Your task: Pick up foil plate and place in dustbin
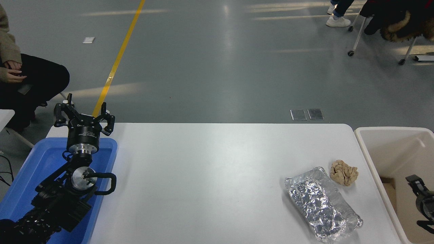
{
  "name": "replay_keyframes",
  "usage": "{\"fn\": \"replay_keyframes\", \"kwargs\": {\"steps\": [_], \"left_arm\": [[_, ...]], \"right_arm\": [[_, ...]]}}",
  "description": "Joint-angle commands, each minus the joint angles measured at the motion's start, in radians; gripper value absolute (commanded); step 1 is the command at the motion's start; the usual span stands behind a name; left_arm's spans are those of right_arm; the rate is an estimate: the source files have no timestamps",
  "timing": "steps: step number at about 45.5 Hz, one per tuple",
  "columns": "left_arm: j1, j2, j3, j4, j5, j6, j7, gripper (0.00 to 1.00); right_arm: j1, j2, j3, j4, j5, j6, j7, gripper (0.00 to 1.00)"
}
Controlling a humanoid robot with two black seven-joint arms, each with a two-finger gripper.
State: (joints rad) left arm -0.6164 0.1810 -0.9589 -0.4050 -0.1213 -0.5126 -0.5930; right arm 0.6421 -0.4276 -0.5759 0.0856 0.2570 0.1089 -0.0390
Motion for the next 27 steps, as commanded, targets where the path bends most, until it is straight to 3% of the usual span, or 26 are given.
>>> {"fn": "replay_keyframes", "kwargs": {"steps": [1,15,21,27], "left_arm": [[0.000,0.000,0.002,0.000,0.002,-0.001,0.001,0.99],[0.000,0.000,0.002,0.000,0.002,-0.004,0.001,0.99],[0.000,0.000,0.002,0.000,0.002,-0.004,0.001,0.99],[0.000,0.000,0.002,0.000,0.002,-0.004,0.001,0.99]], "right_arm": [[0.292,-0.177,-0.140,0.439,-0.176,0.005,-0.002,1.00],[0.841,-0.352,-0.470,1.086,-0.309,0.012,-0.001,1.00],[1.114,-0.341,-0.610,1.341,-0.341,0.017,-0.001,1.00],[1.338,-0.258,-0.719,1.522,-0.338,0.021,-0.001,1.00]]}}
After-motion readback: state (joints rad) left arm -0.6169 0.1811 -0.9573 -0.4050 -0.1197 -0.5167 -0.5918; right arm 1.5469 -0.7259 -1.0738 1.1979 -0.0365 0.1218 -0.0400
